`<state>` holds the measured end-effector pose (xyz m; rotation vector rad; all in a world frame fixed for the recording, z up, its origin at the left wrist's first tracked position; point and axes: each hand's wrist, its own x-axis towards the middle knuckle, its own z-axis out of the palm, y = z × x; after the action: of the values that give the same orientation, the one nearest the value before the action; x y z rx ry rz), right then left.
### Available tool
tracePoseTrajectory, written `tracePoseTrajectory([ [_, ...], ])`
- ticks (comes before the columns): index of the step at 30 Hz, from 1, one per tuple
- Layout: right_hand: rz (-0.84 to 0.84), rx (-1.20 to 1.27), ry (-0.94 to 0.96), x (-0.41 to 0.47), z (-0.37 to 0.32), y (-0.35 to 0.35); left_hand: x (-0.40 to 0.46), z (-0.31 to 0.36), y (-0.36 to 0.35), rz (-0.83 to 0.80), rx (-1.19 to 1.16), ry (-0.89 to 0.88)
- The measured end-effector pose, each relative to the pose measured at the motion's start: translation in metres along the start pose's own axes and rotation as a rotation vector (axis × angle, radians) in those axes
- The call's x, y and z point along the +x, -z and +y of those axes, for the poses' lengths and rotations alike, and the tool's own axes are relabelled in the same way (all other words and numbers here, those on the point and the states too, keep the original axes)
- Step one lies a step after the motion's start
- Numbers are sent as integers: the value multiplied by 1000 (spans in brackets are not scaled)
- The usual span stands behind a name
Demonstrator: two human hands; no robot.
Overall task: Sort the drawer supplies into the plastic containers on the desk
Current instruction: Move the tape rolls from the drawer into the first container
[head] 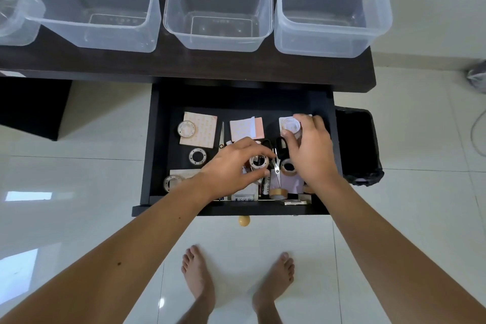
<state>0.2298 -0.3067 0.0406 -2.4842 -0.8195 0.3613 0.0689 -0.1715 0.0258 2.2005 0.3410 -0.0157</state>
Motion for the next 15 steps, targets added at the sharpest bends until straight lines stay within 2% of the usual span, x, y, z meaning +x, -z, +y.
tracePoseTrajectory([
  [8, -159, 60, 281, 0, 9, 48, 35, 18, -27, -89, 205, -93],
  [15, -261, 80, 317, 5, 25, 67, 52, 24, -44, -148, 284, -79],
])
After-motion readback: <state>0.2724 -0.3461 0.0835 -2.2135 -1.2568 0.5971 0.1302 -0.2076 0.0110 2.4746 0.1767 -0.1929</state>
